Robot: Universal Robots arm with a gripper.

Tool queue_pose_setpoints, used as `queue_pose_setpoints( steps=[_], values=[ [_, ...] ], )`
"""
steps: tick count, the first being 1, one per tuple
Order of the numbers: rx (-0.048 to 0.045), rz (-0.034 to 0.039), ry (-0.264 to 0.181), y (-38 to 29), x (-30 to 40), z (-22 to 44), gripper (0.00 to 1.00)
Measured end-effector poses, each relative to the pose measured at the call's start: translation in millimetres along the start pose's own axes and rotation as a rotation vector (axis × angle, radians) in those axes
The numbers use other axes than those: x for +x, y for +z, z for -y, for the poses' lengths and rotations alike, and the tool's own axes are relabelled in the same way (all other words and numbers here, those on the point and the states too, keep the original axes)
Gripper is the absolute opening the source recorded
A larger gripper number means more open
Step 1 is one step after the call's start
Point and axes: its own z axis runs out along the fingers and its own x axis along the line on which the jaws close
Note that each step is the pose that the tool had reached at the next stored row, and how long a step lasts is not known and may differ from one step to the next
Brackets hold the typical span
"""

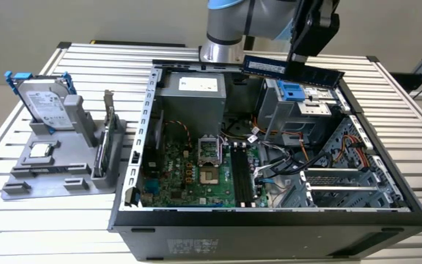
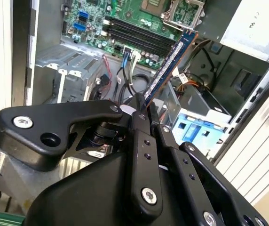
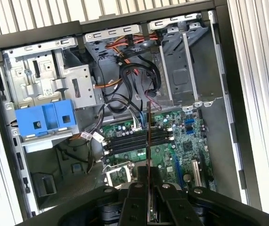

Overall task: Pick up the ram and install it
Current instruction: 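Insert the ram into the slot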

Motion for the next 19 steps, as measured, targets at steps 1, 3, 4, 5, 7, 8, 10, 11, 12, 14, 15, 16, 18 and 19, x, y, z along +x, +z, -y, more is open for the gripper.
queue_pose_setpoints(
  steps=[1, 3, 4, 5, 7, 8, 10, 11, 12, 14, 15, 16, 18, 19],
  values=[
    [0.0003, 0.0, 0.005, 1.0, 0.2, -0.2, 0.0],
    [0.0008, 0.0003, 0.013, 2.8, 0.6, -0.9, 0.0],
    [0.0009, 0.0006, 0.016, 3.4, 0.8, -1.2, 0.0],
    [0.001, 0.0007, 0.019, 4.2, 0.9, -1.5, 0.0],
    [0.0012, 0.0012, 0.023, 5.3, 1.1, -1.9, 0.0],
    [0.0013, 0.0016, 0.025, 5.9, 1.2, -2.2, 0.0],
    [0.0014, 0.0019, 0.029, 7.0, 1.4, -2.5, 0.0],
    [0.0015, 0.002, 0.031, 7.5, 1.5, -2.5, 0.0],
    [0.0015, 0.0021, 0.032, 8.0, 1.5, -2.6, 0.0],
    [0.0017, 0.0022, 0.034, 8.9, 1.6, -2.6, 0.0],
    [0.0018, 0.0023, 0.036, 9.3, 1.6, -2.6, 0.0],
    [0.0018, 0.0022, 0.037, 9.8, 1.7, -2.6, 0.0],
    [0.002, 0.0022, 0.039, 10.7, 1.8, -2.5, 0.0],
    [0.0021, 0.0023, 0.04, 11.2, 1.9, -2.5, 0.0]
  ],
)
